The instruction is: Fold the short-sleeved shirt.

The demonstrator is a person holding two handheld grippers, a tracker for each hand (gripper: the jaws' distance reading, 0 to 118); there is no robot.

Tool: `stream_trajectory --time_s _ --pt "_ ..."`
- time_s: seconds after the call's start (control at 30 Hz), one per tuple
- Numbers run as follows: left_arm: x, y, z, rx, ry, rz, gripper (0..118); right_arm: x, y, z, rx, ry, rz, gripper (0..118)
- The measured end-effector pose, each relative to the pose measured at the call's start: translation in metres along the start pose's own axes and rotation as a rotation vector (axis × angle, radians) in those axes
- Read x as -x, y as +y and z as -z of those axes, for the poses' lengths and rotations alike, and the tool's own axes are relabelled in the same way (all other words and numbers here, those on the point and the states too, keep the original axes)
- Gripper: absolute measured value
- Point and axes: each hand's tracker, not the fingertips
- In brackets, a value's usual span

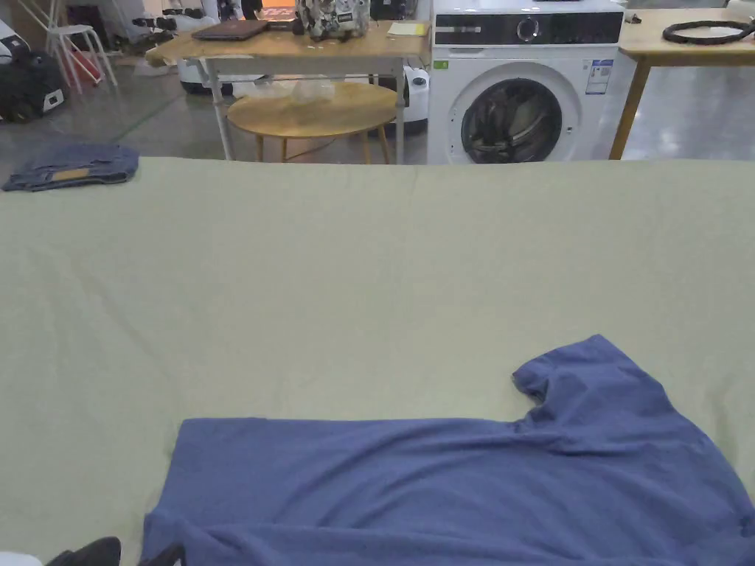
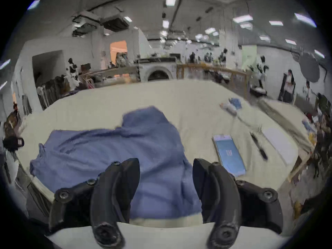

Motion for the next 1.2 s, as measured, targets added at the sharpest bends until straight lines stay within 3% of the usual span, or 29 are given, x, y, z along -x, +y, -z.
stream_trajectory --time_s 0.03,0.13,0.2,0.47,0.5,0.53,0.57,0.63,0.73,0.87,0.97,1.07,1.13,1.2 --pt "-0.005 0.007 0.001 -0.025 -0.009 0.008 17 0.007 0.008 0.003 -0.009 0.02 -0.017 58" --pt "-0.012 0.023 0.007 -0.111 -0.078 -0.002 0 0.023 0.023 0.021 -0.032 0.081 -0.04 42" --pt "-0.018 0.028 0.012 -0.097 -0.095 -0.026 0 0.034 0.025 0.03 -0.034 0.109 -0.059 1" --pt "-0.004 0.034 0.018 -0.052 -0.086 -0.105 0 0.05 0.017 0.049 0.015 0.134 -0.036 0" --pt "0.003 0.041 0.024 -0.045 -0.077 -0.111 9 0.05 0.016 0.049 0.024 0.147 -0.021 0" --pt "0.009 0.047 0.032 -0.025 -0.054 -0.123 30 0.047 0.015 0.051 0.025 0.154 -0.011 0" --pt "0.021 0.055 0.045 0.031 -0.037 -0.128 38 0.045 0.014 0.05 0.025 0.156 -0.002 0" --pt "0.041 0.063 0.078 0.137 -0.037 -0.143 39 0.04 0.012 0.048 0.03 0.16 0.016 0" --pt "0.064 0.071 0.135 0.216 -0.025 -0.201 39 0.03 0.006 0.046 0.049 0.153 0.03 0" --pt "0.098 0.065 0.22 0.345 0.0 -0.297 36 0.011 -0.003 0.046 0.095 0.07 0.054 0" --pt "0.096 0.058 0.257 0.448 -0.024 -0.333 1 -0.009 -0.007 0.046 0.129 0.044 0.115 0" --pt "0.089 0.054 0.26 0.406 0.015 -0.313 0 -0.026 -0.011 0.049 0.144 0.015 0.155 0" --pt "0.104 0.051 0.27 0.441 -0.023 -0.399 0 -0.034 -0.008 0.054 0.154 0.011 0.173 0" --pt "0.098 0.053 0.271 0.439 0.006 -0.352 0 -0.037 0.004 0.064 0.148 0.013 0.183 0"
